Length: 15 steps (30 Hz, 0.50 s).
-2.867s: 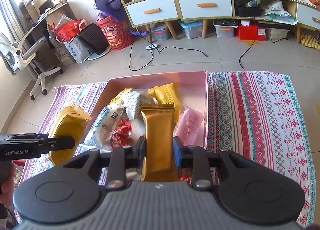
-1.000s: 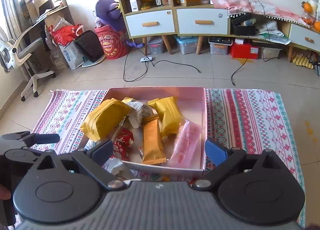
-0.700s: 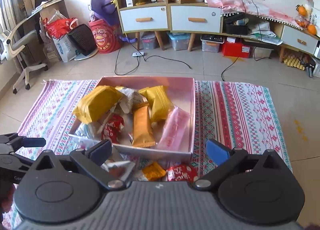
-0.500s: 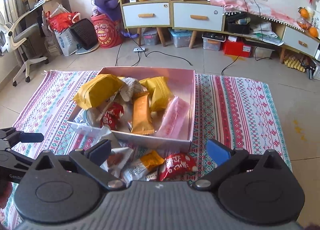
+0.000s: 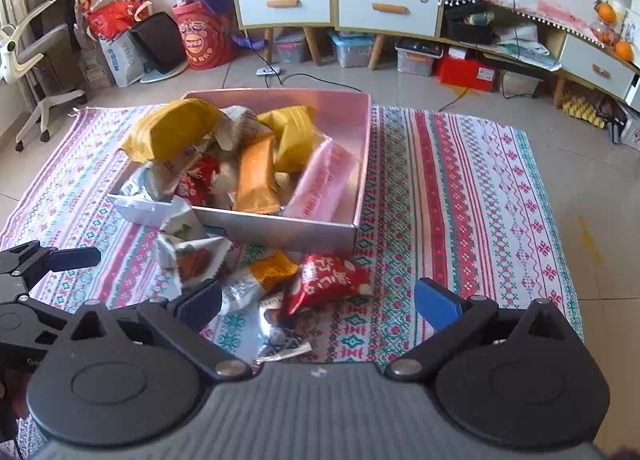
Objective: Organize snacks
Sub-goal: 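Grasp the white pecan kernel packet with the left tool while the right tool grasps the red packet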
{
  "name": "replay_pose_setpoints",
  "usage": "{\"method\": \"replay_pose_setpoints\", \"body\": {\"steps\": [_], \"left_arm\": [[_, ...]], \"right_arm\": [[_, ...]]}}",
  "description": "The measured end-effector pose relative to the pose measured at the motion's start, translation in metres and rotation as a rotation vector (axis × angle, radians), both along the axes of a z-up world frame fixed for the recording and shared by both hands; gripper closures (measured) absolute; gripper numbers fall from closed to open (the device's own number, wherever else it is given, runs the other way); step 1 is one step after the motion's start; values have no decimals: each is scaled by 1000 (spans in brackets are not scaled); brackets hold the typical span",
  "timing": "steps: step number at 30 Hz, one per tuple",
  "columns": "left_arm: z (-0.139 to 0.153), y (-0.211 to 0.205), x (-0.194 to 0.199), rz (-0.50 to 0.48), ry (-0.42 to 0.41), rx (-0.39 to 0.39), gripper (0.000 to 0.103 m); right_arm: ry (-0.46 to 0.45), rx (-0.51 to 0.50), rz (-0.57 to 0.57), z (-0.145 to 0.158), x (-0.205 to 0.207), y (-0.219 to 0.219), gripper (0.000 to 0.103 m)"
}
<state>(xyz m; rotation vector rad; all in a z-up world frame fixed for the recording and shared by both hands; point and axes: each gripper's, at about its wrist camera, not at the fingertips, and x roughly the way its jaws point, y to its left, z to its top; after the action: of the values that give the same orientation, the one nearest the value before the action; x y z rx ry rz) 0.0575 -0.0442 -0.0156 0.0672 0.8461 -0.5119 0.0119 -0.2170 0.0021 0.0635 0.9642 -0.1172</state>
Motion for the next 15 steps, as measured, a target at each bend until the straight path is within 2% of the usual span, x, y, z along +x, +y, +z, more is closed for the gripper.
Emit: {"method": "replay_pose_setpoints", "body": {"steps": [9, 15], "left_arm": [[-12, -22, 1, -42, -51, 11, 0], [-11, -25, 10, -53, -79, -2, 0]], "right_arm": [[98, -20, -36, -20, 9, -18, 4], [102, -21, -12, -30, 19, -26, 11]]}}
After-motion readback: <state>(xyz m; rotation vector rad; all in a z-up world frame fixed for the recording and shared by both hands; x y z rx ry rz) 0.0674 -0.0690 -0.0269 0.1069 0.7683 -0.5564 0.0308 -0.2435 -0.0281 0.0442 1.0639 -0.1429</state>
